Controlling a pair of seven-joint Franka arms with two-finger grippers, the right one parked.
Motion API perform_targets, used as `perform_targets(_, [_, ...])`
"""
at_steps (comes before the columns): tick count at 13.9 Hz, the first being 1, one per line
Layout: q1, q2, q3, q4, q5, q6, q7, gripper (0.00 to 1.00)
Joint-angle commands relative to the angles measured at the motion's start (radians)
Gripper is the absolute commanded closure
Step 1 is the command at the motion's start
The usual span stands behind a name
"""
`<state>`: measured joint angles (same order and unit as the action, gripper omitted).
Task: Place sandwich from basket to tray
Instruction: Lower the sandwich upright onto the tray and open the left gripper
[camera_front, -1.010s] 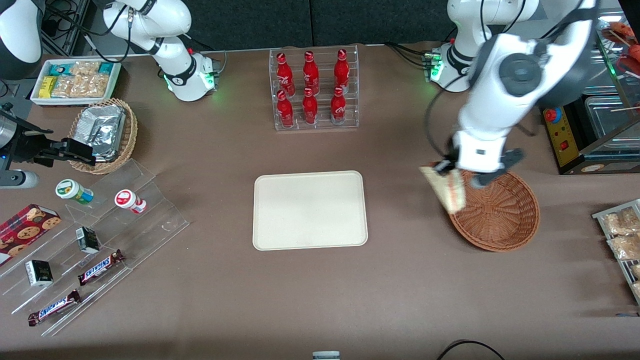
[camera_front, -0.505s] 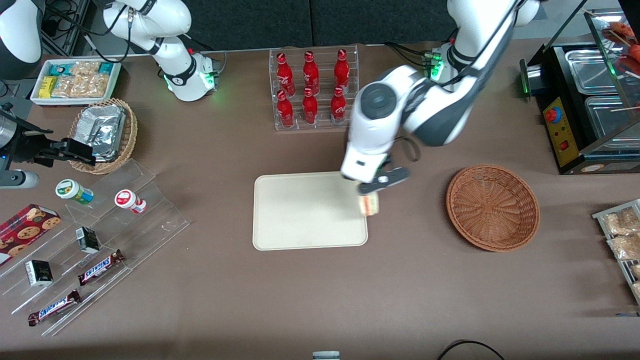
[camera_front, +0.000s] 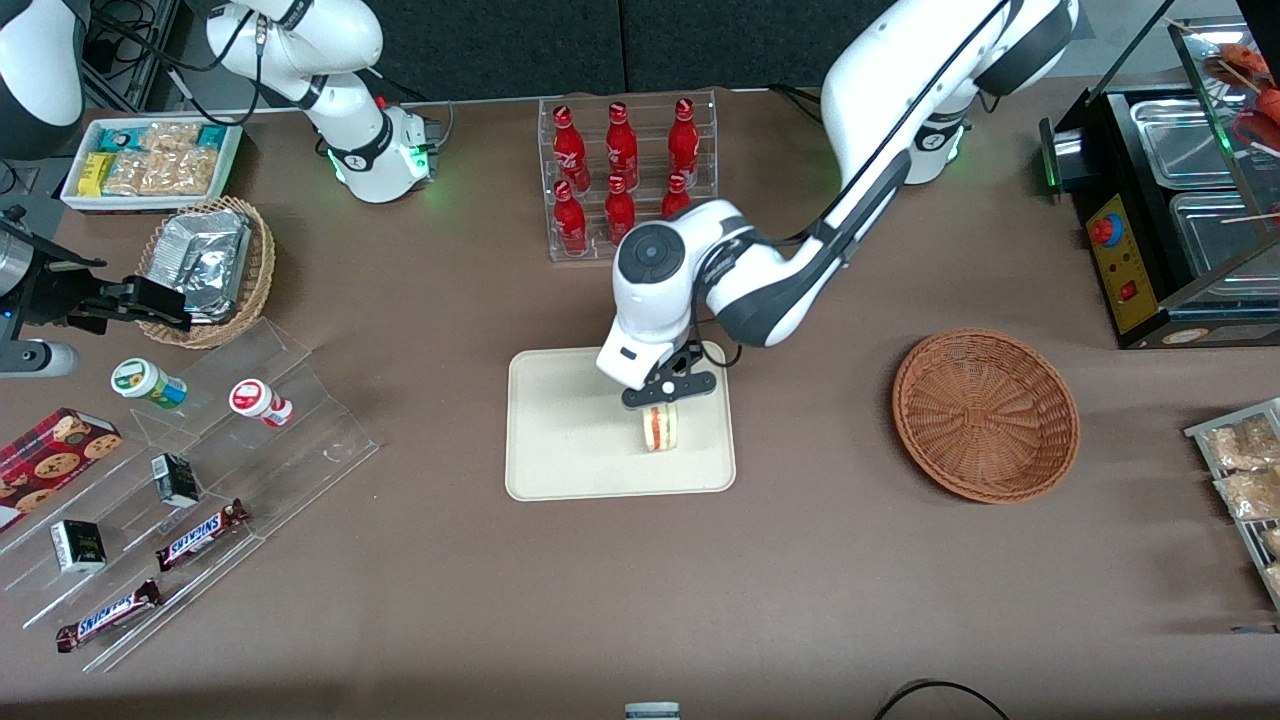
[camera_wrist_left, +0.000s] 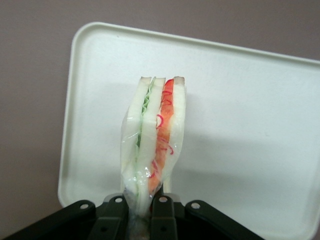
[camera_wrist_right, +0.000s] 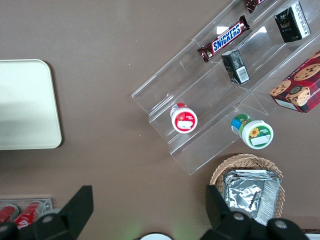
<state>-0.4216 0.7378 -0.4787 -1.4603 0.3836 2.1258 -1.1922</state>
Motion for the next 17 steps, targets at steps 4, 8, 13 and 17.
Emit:
perform_targets(4, [-0.059,0.098,0.023,0.077,0.083,0.014,-0.053,0.98])
perform_targets(8, [-0.057,0.086,0.022,0.078,0.09,0.005,-0.052,0.01])
perform_targets(13, [-0.039,-0.096,0.022,0.11,0.025,-0.208,-0.063,0.0])
perform_targets(17, [0.075,-0.318,0.02,0.112,-0.086,-0.413,-0.053,0.0])
